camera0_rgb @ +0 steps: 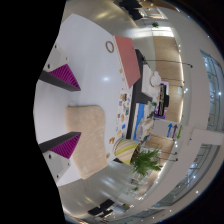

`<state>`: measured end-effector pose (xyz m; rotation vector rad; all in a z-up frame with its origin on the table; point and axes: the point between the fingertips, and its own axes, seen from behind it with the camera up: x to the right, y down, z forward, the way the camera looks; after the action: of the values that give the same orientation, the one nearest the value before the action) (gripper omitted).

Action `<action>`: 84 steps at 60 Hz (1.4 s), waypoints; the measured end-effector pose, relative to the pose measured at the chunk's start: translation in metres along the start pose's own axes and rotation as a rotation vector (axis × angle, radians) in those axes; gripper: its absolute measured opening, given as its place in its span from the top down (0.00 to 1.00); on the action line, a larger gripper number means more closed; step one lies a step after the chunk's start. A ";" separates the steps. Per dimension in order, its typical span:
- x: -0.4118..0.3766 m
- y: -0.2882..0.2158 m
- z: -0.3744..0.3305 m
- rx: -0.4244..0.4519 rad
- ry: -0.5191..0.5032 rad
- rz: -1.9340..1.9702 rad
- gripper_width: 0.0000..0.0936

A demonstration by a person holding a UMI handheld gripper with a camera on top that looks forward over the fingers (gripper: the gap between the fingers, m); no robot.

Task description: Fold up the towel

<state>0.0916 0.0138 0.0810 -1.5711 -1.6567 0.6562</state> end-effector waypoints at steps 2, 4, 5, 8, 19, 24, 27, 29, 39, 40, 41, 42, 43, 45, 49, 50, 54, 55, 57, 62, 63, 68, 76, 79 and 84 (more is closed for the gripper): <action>0.003 0.000 0.015 -0.001 -0.006 -0.004 0.09; 0.005 0.000 0.030 -0.005 -0.016 -0.008 0.09; 0.007 0.001 0.037 -0.005 -0.022 -0.008 0.09; 0.008 0.000 0.060 -0.015 -0.036 -0.008 0.09; 0.007 0.011 0.121 -0.069 -0.081 0.003 0.12; 0.004 0.019 0.135 -0.089 -0.086 -0.013 0.20; 0.002 0.015 0.140 -0.070 -0.090 -0.007 0.26; 0.001 0.016 0.142 -0.078 -0.091 -0.008 0.34; 0.025 0.017 0.146 -0.121 -0.011 -0.027 0.97; 0.024 0.018 0.145 -0.133 -0.019 -0.021 0.98; 0.024 0.017 0.144 -0.142 -0.024 -0.016 0.98; 0.024 0.016 0.143 -0.146 -0.032 -0.010 0.99; 0.024 0.013 0.142 -0.146 -0.039 -0.001 0.99; 0.026 0.006 0.136 -0.145 -0.057 0.024 0.99; 0.036 -0.015 0.124 -0.133 -0.086 0.083 0.99; 0.040 -0.022 0.119 -0.127 -0.087 0.091 0.99; 0.069 -0.049 0.105 -0.093 -0.092 0.127 0.99; 0.077 -0.055 0.103 -0.087 -0.091 0.137 0.99; 0.097 -0.065 0.098 -0.078 -0.086 0.157 0.99; 0.155 -0.081 0.094 -0.063 -0.059 0.200 0.98; 0.166 -0.082 0.095 -0.058 -0.053 0.207 0.98; 0.222 -0.080 0.108 -0.053 -0.014 0.206 0.98; 0.285 -0.051 0.139 -0.080 0.051 0.178 0.97; 0.299 -0.041 0.150 -0.083 0.067 0.158 0.97; 0.314 -0.025 0.157 -0.102 0.080 0.131 0.79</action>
<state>-0.0383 0.3405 0.0615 -1.7676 -1.5599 0.5746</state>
